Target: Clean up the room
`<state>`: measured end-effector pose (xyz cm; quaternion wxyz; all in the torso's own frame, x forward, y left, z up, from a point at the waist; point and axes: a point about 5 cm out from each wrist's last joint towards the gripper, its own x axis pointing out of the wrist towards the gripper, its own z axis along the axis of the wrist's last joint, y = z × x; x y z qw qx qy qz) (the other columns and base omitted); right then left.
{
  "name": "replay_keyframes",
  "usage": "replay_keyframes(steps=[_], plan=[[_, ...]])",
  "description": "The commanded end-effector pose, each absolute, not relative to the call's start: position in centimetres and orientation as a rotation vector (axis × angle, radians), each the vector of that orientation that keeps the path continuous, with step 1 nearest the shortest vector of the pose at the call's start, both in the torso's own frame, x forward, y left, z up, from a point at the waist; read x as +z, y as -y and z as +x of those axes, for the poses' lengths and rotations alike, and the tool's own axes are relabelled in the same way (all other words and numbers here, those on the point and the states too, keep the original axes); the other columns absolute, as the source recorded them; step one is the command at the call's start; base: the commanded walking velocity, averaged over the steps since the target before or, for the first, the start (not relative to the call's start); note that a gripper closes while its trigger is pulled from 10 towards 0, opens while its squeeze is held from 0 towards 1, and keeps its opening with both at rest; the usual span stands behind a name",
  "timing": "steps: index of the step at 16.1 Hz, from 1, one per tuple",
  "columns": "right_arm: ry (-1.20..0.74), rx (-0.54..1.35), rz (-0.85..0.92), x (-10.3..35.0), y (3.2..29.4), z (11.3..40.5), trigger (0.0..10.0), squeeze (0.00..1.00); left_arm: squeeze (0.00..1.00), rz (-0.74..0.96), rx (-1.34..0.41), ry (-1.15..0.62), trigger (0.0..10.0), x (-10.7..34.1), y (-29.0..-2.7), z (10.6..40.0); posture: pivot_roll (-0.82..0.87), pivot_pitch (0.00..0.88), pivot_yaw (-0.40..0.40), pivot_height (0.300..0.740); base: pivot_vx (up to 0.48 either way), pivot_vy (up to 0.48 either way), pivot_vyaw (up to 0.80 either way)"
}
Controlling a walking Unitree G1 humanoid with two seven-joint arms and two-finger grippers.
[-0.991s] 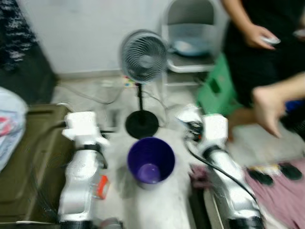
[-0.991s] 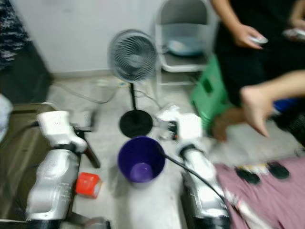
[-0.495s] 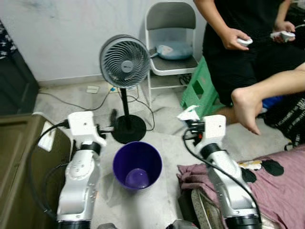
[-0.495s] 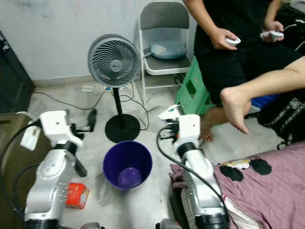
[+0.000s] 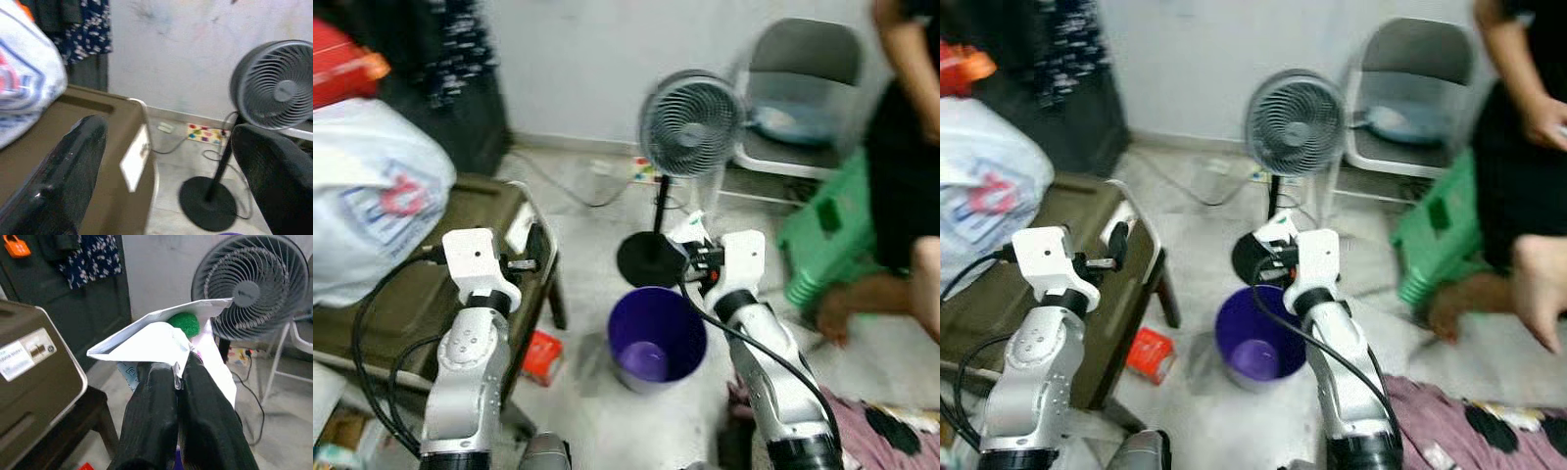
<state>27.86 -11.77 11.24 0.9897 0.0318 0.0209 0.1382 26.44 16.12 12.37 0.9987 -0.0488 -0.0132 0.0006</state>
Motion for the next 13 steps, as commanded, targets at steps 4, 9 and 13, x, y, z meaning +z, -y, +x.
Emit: replay_keyframes(steps=[4, 9, 13], plan=[[-0.041, 0.222, 0.017, 11.3, 12.5, 28.9, 10.0, 0.00, 0.00, -0.055, -0.119, 0.101, 10.0, 14.0, -14.8, 26.7, -0.01, 0.022, -0.035, 0.740, 0.000, 0.000, 0.00], [-0.043, 0.144, 0.000, 11.6, 12.8, 30.2, 10.0, 0.00, 0.00, 0.031, -0.384, 0.155, 10.0, 14.9, -13.1, 26.4, -0.01, 0.000, -0.019, 0.740, 0.000, 0.000, 0.00], [-0.069, 0.108, -0.019, 11.1, 13.0, 30.9, 10.0, 0.00, 0.00, 0.116, -0.448, 0.149, 10.0, 14.4, -13.4, 25.8, 0.01, 0.000, -0.024, 0.740, 0.000, 0.000, 0.00]])
